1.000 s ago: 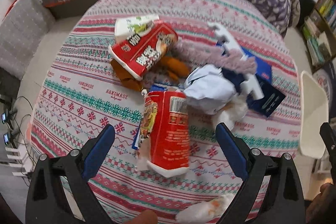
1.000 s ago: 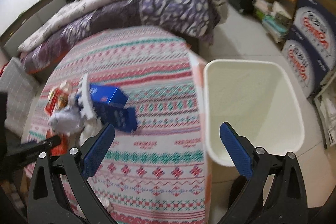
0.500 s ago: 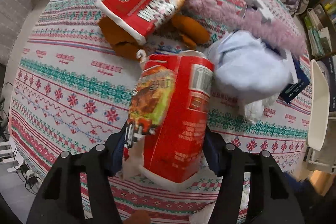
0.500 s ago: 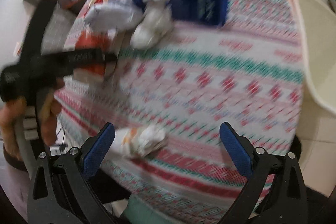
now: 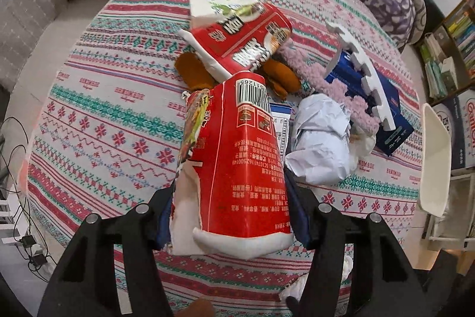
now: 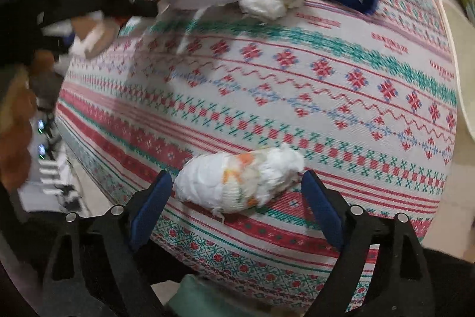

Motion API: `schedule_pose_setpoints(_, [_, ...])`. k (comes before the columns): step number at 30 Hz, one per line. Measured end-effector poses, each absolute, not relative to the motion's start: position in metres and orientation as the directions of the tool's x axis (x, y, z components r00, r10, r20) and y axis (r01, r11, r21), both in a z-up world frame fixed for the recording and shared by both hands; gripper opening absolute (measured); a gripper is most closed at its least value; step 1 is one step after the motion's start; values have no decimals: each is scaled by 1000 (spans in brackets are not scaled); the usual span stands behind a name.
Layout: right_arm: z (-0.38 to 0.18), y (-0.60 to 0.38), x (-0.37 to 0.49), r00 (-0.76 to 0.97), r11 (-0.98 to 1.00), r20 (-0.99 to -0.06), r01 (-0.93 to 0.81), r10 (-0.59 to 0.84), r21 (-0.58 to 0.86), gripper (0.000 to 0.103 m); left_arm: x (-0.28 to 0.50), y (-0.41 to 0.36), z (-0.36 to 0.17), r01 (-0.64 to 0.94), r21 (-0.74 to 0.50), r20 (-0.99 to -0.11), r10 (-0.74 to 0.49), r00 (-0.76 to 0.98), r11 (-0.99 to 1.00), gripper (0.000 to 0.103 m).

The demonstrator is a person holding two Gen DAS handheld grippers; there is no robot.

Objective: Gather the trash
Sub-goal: 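Grasp the red snack bag with the left tool while the right tool grasps a white tissue bundle, then carry both items to the white bin and open both tools over it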

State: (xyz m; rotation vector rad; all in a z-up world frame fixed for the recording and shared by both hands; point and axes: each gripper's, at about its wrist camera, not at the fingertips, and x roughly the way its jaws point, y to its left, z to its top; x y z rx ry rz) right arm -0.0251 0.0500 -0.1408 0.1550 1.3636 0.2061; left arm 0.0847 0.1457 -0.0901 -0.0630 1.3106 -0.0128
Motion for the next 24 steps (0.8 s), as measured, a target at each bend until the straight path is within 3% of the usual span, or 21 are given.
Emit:
schedule_pose_setpoints(1, [-141,60,-32,208,977,-955,-76,213,201,84,85,147,-90,-31,-54,-964,-44,261,998,61])
schedule_pose_setpoints(3, [-146,72,-29,240,984,-956,-103,168,147,64,80,153,-87,-40,-57,-963,-44,267,998,61])
schedule_pose_setpoints(6, [-145,82,-31,252,981,-950,-104,186,165,57,77,155,-87,-43,-54,-961,-41,272,998,61])
schedule_pose_setpoints(16, [-121,98,-34,388,980,-900,-57,200,193,56,71,145,-58,-33,-93,-917,-73,392,995,61])
schedule_pose_setpoints(22, [-88,73,-8,522,985,-842,20,136,172,56,74,127,-36,-22,-107,-863,-82,498,994,61])
schedule_pose_setpoints(24, [-61,22,5,553,985,-825,48,113,167,56,76,118,-27,-13,-107,-840,-83,537,994,61])
